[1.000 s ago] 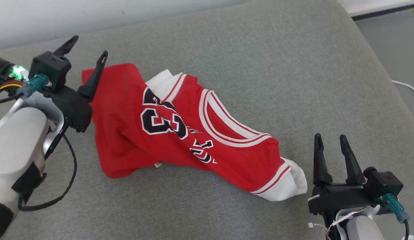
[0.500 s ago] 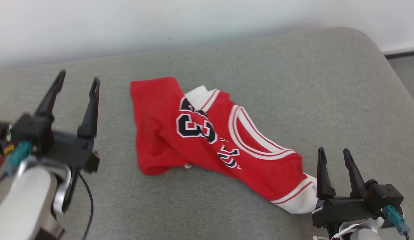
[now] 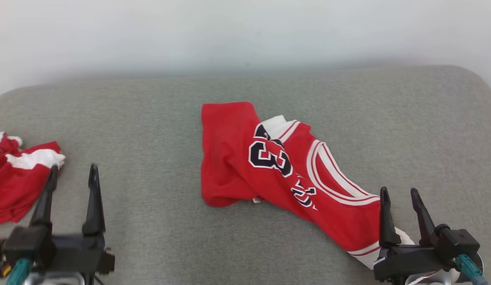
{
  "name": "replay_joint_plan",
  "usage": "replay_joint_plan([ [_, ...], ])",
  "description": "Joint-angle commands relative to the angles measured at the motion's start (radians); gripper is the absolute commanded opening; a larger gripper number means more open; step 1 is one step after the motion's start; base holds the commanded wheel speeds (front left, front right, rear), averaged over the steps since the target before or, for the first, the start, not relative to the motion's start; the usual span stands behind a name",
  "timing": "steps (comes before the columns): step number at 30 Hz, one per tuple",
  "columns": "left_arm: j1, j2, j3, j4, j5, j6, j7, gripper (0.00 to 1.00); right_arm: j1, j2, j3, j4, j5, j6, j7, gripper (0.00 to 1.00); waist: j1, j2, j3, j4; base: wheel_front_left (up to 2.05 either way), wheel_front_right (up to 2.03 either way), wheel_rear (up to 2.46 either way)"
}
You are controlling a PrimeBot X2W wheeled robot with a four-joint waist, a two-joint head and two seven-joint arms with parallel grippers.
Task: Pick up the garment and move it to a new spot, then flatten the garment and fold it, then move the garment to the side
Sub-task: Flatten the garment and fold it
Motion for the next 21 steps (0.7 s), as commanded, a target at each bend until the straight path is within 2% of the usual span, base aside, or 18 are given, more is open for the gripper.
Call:
replay_joint_plan([
  [1, 0.023, -0.011, 0.011, -0.008, 0.005, -0.002, -0.003, 1.00, 0.008, 0.003, 0.004, -0.002, -0.006, -0.002, 0.000, 1.00, 0.0002, 0.0001, -0.014, 0.023, 0.00, 0.00, 0.00],
  [8, 0.142, -0.083, 0.103, -0.012, 0.053, -0.031, -0.003, 1.00, 0.024, 0.003, 0.027, -0.013, -0.013, -0.002, 0.000, 1.00, 0.0002, 0.0001, -0.023, 0.051, 0.00, 0.00, 0.00],
  [15, 0.200, -0.140, 0.141, 0.046, 0.085, -0.089, -0.003, 1.00, 0.034, 0.003, 0.044, -0.015, -0.013, -0.002, 0.000, 1.00, 0.0002, 0.0001, -0.029, 0.064, 0.00, 0.00, 0.00],
  [21, 0.182, -0.181, 0.146, 0.085, 0.111, -0.125, -0.003, 1.00, 0.031, 0.003, 0.053, -0.011, -0.017, -0.002, 0.000, 1.00, 0.0002, 0.0001, -0.029, 0.061, 0.00, 0.00, 0.00],
])
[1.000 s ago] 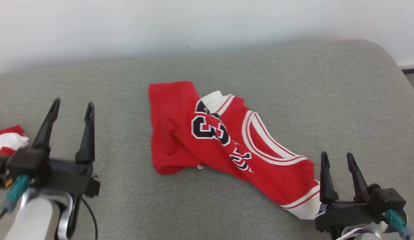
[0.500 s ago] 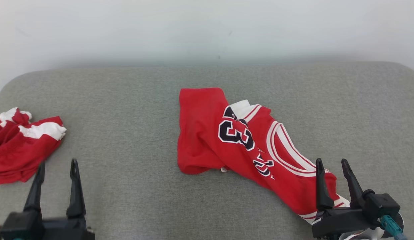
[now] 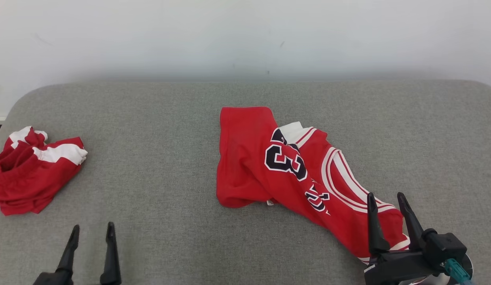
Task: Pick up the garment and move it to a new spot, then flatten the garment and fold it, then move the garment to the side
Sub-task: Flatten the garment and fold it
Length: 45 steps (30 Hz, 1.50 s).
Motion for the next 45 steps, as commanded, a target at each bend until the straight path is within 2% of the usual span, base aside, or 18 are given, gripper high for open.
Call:
replay_joint_plan([
  [1, -0.023, -0.014, -0.004, 0.007, 0.016, -0.014, -0.003, 1.00, 0.003, 0.003, 0.003, -0.001, -0.007, -0.002, 0.000, 1.00, 0.0001, 0.0000, 0.002, -0.004, 0.00, 0.00, 0.00],
  [6, -0.099, -0.024, -0.061, 0.054, 0.027, -0.041, -0.003, 1.00, -0.011, 0.003, 0.013, -0.003, -0.015, -0.002, 0.000, 1.00, 0.0001, 0.0000, 0.016, -0.026, 0.00, 0.00, 0.00],
  [12, -0.196, -0.025, -0.137, 0.120, 0.019, -0.051, -0.003, 1.00, -0.027, 0.003, 0.025, -0.001, -0.016, -0.002, 0.000, 1.00, 0.0001, 0.0000, 0.041, -0.073, 0.00, 0.00, 0.00],
  [16, -0.268, -0.002, -0.250, 0.210, -0.006, -0.049, -0.003, 1.00, -0.040, 0.003, 0.027, -0.003, -0.012, -0.002, 0.000, 1.00, 0.0001, 0.0000, 0.074, -0.132, 0.00, 0.00, 0.00],
  [20, -0.306, 0.017, -0.320, 0.278, -0.033, -0.049, -0.003, 1.00, -0.047, 0.003, 0.027, -0.007, -0.003, -0.002, 0.000, 1.00, 0.0001, 0.0000, 0.097, -0.173, 0.00, 0.00, 0.00],
  [31, -0.387, 0.032, -0.400, 0.453, -0.073, -0.049, -0.003, 1.00, -0.057, 0.003, 0.035, -0.014, 0.004, -0.002, 0.000, 1.00, 0.0001, 0.0000, 0.133, -0.235, 0.00, 0.00, 0.00],
  [32, -0.398, 0.030, -0.405, 0.468, -0.075, -0.049, -0.003, 0.56, -0.057, 0.003, 0.034, -0.015, 0.003, -0.002, 0.000, 1.00, 0.0001, 0.0000, 0.135, -0.236, 0.00, 0.00, 0.00],
  [33, -0.408, 0.025, -0.416, 0.480, -0.082, -0.049, -0.003, 0.00, -0.056, 0.003, 0.033, -0.016, 0.002, -0.002, 0.000, 1.00, 0.0001, 0.0000, 0.136, -0.235, 0.00, 0.00, 0.00],
  [38, -0.433, 0.017, -0.408, 0.475, -0.093, -0.049, -0.003, 0.00, -0.039, 0.003, 0.021, -0.020, -0.005, -0.002, 0.000, 1.00, 0.0001, 0.0000, 0.125, -0.206, 0.00, 0.00, 0.00],
  [45, -0.336, 0.028, -0.404, 0.297, -0.056, -0.049, -0.003, 0.00, -0.015, 0.003, 0.013, -0.007, 0.007, -0.002, 0.000, 1.00, 0.0001, 0.0000, 0.071, -0.125, 0.00, 0.00, 0.00],
])
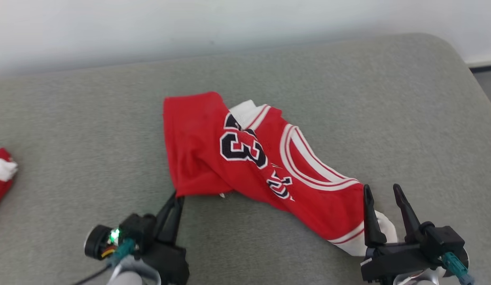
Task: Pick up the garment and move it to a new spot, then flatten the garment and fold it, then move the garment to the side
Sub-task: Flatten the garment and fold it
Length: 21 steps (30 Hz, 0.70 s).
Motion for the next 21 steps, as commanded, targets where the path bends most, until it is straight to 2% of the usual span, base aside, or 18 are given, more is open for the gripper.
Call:
replay_joint_plan([
  [1, 0.038, 0.009, -0.008, -0.039, 0.012, 0.002, -0.003, 0.00, 0.017, 0.003, 0.000, 0.004, 0.007, -0.002, 0.000, 1.00, 0.0000, -0.0001, -0.044, 0.054, 0.00, 0.00, 0.00],
  [8, 0.162, 0.067, -0.001, -0.213, 0.027, 0.007, -0.003, 0.00, 0.034, 0.003, -0.013, 0.009, 0.017, -0.002, 0.000, 1.00, 0.0000, -0.0001, -0.074, 0.139, 0.00, 0.00, 0.00],
  [19, 0.355, 0.166, 0.047, -0.354, -0.002, 0.054, 0.075, 0.00, 0.028, 0.003, -0.015, 0.010, 0.028, -0.002, 0.000, 1.00, 0.0000, -0.0001, -0.068, 0.179, 0.00, 0.00, 0.00],
  [21, 0.383, 0.166, 0.052, -0.355, -0.020, 0.058, 0.080, 0.00, 0.031, 0.003, -0.015, 0.013, 0.029, -0.002, 0.000, 1.00, 0.0000, -0.0001, -0.071, 0.180, 0.00, 0.00, 0.00],
])
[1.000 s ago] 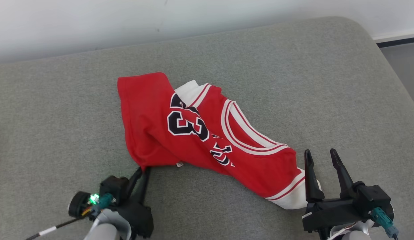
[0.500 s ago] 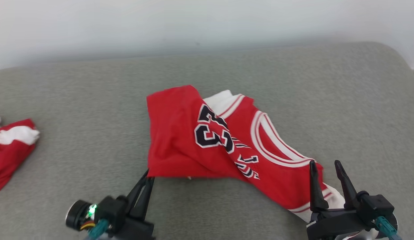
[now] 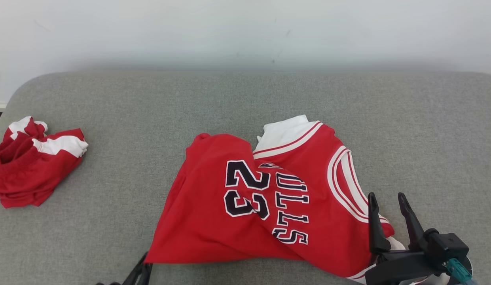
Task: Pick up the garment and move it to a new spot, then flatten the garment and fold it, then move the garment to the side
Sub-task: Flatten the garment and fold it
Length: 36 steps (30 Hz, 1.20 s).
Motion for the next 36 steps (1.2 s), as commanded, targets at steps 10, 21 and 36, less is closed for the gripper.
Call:
replay_joint_plan([
  [10, -0.036, -0.004, -0.028, -0.004, 0.001, -0.009, -0.001, 0.00, 0.008, 0.003, -0.012, 0.004, -0.009, -0.002, 0.000, 1.00, 0.0001, 0.0000, -0.019, -0.007, 0.00, 0.00, 0.00],
  [21, -0.274, 0.024, -0.074, 0.131, 0.003, -0.045, -0.001, 0.00, -0.026, 0.002, 0.003, 0.017, -0.012, -0.002, 0.000, 1.00, 0.0001, 0.0000, 0.015, -0.086, 0.00, 0.00, 0.00],
  [36, -0.614, 0.026, -0.199, 0.522, -0.083, -0.053, -0.067, 0.00, -0.055, 0.003, -0.005, 0.030, -0.017, -0.002, 0.000, 1.00, 0.0001, 0.0000, 0.066, -0.201, 0.00, 0.00, 0.00],
])
